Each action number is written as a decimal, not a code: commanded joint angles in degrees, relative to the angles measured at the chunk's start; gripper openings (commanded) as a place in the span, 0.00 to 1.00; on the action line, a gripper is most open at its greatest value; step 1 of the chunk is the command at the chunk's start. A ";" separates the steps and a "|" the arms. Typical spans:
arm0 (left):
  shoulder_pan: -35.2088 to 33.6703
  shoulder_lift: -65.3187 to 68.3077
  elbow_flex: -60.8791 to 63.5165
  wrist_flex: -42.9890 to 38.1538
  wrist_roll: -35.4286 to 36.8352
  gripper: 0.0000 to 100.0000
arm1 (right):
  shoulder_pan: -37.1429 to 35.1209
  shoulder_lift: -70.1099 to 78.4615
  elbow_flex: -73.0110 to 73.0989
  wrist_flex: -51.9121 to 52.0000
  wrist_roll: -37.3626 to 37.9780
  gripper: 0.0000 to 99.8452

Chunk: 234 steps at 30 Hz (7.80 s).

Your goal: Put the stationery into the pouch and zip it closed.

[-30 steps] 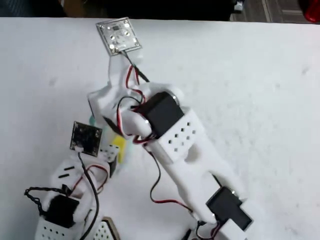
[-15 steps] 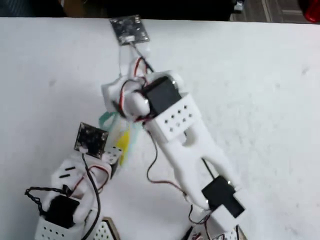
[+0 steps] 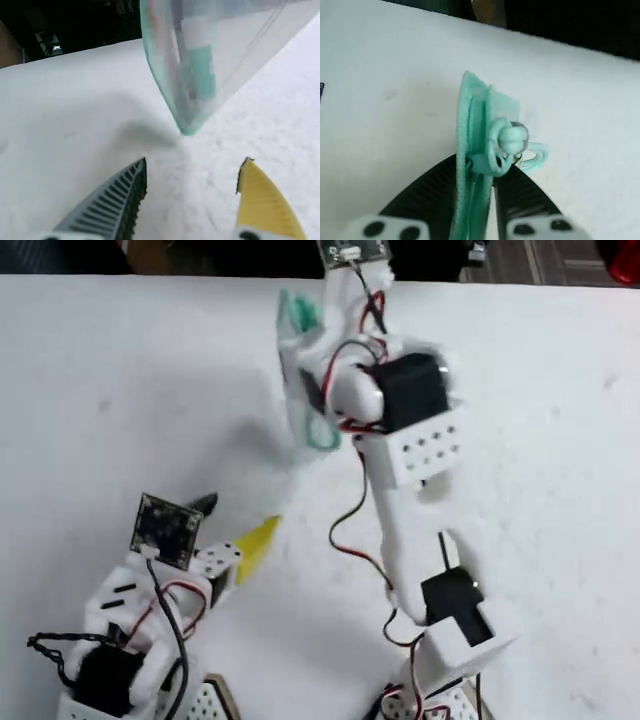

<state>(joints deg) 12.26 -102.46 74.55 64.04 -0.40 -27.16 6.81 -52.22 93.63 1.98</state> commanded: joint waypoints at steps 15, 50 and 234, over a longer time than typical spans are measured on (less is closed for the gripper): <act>-7.25 0.40 0.44 -5.54 4.48 0.31 | -10.33 -19.56 32.26 4.70 47.65 0.02; -6.81 0.48 6.07 -12.13 11.60 0.30 | -27.91 -49.63 70.68 5.14 74.64 0.01; 19.30 0.48 -15.03 2.46 -14.15 0.28 | -20.26 -60.18 60.66 0.04 68.48 0.01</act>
<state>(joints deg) 30.64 -102.55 59.52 69.93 -18.07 -46.77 -52.44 11.43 93.98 69.58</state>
